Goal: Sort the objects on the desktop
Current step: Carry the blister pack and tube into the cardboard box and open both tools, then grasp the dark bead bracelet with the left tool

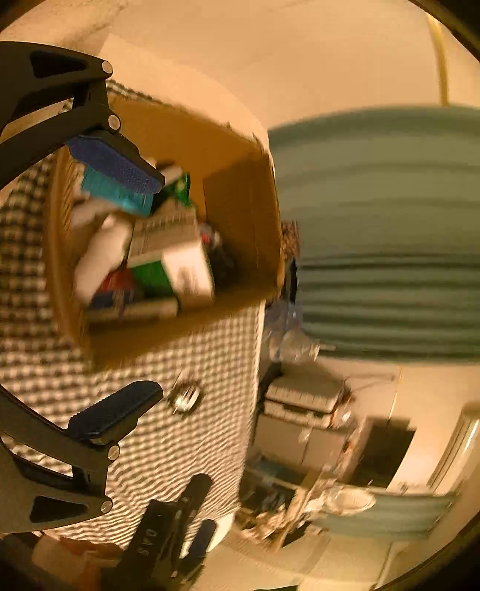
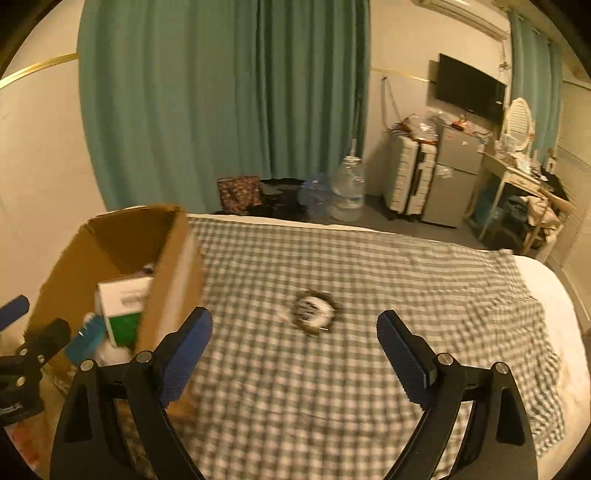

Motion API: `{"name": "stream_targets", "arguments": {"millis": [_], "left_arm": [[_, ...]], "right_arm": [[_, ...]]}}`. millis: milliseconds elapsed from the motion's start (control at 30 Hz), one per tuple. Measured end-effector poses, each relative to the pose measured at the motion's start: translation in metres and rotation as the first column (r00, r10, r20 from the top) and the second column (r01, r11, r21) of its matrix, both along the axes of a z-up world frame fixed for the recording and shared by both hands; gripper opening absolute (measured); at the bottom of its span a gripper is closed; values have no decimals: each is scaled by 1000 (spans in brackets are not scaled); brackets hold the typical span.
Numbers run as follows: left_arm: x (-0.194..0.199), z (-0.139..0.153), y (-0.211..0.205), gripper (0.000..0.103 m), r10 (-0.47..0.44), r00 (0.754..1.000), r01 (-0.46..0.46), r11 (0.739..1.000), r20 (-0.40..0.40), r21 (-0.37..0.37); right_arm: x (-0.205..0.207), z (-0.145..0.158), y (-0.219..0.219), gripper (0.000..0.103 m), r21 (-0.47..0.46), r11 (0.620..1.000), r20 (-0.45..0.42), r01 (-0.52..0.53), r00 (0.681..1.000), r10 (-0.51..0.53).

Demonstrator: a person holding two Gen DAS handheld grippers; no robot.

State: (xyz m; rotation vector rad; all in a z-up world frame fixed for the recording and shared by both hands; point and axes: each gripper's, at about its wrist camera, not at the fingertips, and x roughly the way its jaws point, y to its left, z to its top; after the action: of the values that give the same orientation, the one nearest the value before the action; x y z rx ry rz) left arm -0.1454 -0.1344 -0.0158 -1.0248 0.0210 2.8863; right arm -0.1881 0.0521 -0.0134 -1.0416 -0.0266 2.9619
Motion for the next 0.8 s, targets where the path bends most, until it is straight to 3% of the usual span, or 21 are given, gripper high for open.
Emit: {"name": "stream_targets", "arguments": {"millis": [233,400,567,667,800], "left_arm": [[7,-9,80,103,-103,993,103,995,54,3],[-12,-33,130,103,-112,991,113,993,78,-21],[-66,-75,159,103,-54,990,52,998,129,25],[-114,-108,170,103,32,986,-35,999,161,13],[-160,-144,172,103,75,980,-83,996,187,37]], "right_arm": [[30,-6,81,91,-42,994,-6,99,995,-100],[34,-24,129,91,-90,985,23,149,989,-148],[22,-48,162,91,-131,970,31,206,979,-203],[10,-61,176,91,-131,965,36,227,974,-224],[-8,-88,201,91,-213,934,82,287,958,-276]]}}
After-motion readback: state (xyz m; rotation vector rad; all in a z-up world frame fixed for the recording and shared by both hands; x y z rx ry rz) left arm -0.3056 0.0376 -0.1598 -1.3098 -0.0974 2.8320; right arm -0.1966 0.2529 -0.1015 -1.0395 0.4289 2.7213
